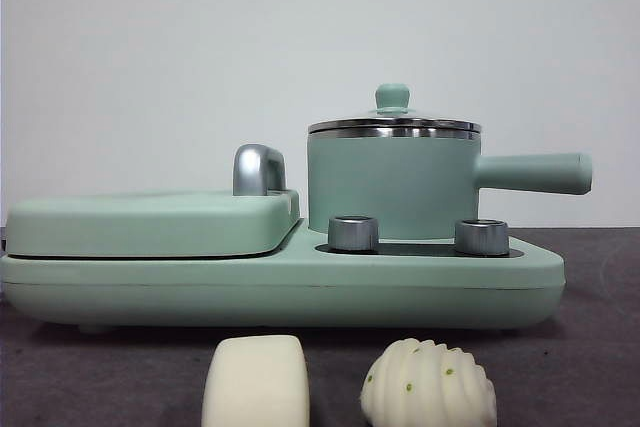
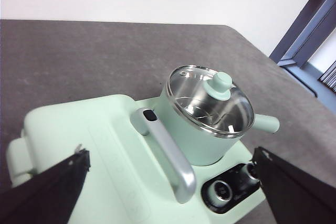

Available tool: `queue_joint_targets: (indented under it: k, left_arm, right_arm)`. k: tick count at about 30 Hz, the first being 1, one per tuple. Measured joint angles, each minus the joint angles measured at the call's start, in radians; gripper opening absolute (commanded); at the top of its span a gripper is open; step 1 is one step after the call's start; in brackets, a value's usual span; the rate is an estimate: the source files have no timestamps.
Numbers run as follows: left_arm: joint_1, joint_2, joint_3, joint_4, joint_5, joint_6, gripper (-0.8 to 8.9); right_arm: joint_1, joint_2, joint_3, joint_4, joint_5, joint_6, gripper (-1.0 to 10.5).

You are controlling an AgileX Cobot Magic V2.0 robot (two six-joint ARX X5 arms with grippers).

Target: Put the buns in a small steamer

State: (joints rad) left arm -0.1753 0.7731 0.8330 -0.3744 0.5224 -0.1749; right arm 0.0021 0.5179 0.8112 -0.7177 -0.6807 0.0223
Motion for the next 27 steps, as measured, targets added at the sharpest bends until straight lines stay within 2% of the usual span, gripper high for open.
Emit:
queue_joint_targets:
  k: [6, 12, 17, 27]
  left_arm:
    - [-0.035, 0.019, 0.016, -0.006, 0.000, -0.039, 5.22]
    - [-0.101, 0.143, 0.129, -0.020, 0.000, -0.050, 5.06]
    - [-0.177, 0.333, 0.293, -0.087, 0.000, -0.043, 4.96]
    - [-0.318, 0.753, 0.734, -0.291, -0.015, 0.072, 4.95]
  right_arm:
    - [0.000, 0.000, 0.000, 0.000, 0.000, 0.003, 4.4]
    - [0.000, 0.000, 0.000, 0.000, -0.044, 0.027, 4.4]
    - [0.002, 0.000, 0.000, 0.000, -0.056, 0.034, 4.4]
    - [0.019, 0.000, 0.000, 0.000, -0.056, 0.037, 4.4]
